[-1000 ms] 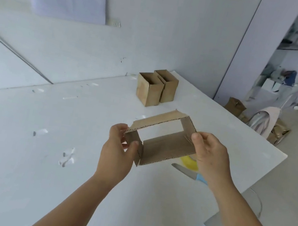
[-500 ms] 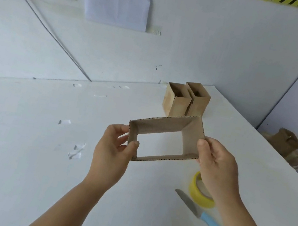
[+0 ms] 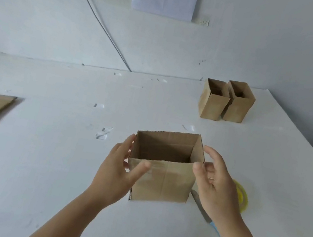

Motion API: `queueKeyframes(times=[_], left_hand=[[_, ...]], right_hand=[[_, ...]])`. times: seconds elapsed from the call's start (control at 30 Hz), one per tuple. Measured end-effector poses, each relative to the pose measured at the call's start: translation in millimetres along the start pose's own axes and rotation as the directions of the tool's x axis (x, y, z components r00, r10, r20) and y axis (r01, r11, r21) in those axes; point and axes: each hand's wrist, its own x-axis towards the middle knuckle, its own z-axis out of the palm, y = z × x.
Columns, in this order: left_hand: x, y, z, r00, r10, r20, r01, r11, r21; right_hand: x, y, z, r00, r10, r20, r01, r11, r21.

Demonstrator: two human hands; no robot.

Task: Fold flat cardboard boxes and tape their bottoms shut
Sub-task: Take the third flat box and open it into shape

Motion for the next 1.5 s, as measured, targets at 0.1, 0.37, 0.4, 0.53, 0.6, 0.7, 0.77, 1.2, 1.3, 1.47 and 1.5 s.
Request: queueKeyframes(times=[0.1, 0.37, 0.4, 0.53, 0.6, 0.7, 0.77, 1.2, 1.3, 1.47, 1.5], left_hand=[[-1, -13, 3, 0.995, 0.077, -0.065, -0.075, 0.997, 0.028], [3, -20, 6, 0.945, 0.265, -0.189, -0.243, 0.961, 0.135], [4, -20, 6, 0.944, 0.279, -0.176, -0.254, 0.955, 0.152], [7, -20, 2, 0.94, 0.328, -0.1, -0.299, 0.926, 0.229], [8, -20, 2, 0.936, 0.344, -0.079, -0.315, 0.914, 0.256], [10, -24, 6, 0.938, 0.339, -0.069, -0.315, 0.92, 0.233], [11, -26, 7, 0.951, 0.296, -0.083, -0.273, 0.938, 0.213], [43, -17, 2, 0.963, 0.264, 0.051, -0.261, 0.874, 0.409], [51, -15, -3, 0.959, 0.224, 0.172, -0.281, 0.817, 0.503], [45, -8, 0, 0.932, 0.241, 0.271, -0.362, 0.672, 0.646], [43, -8, 2, 0.928, 0.244, 0.283, -0.373, 0.646, 0.666]], right_hand=[[-2, 4, 4, 0.998, -0.048, 0.033, 0.051, 0.995, -0.083], [-2, 2, 16, 0.988, -0.144, -0.062, 0.136, 0.984, -0.115], [-2, 2, 17, 0.987, -0.148, -0.06, 0.141, 0.984, -0.105], [1, 6, 16, 0.975, -0.223, -0.027, 0.22, 0.971, -0.091], [2, 7, 15, 0.96, -0.281, -0.004, 0.279, 0.954, -0.112], [3, 8, 18, 0.949, -0.311, 0.054, 0.316, 0.933, -0.171], [4, 9, 19, 0.965, -0.259, 0.049, 0.263, 0.953, -0.15], [44, 1, 19, 0.937, -0.175, 0.303, 0.281, 0.893, -0.353], [54, -4, 17, 0.917, -0.155, 0.367, 0.326, 0.821, -0.469], [49, -5, 19, 0.901, -0.221, 0.374, 0.402, 0.751, -0.524], [47, -4, 19, 0.894, -0.228, 0.387, 0.418, 0.739, -0.529]])
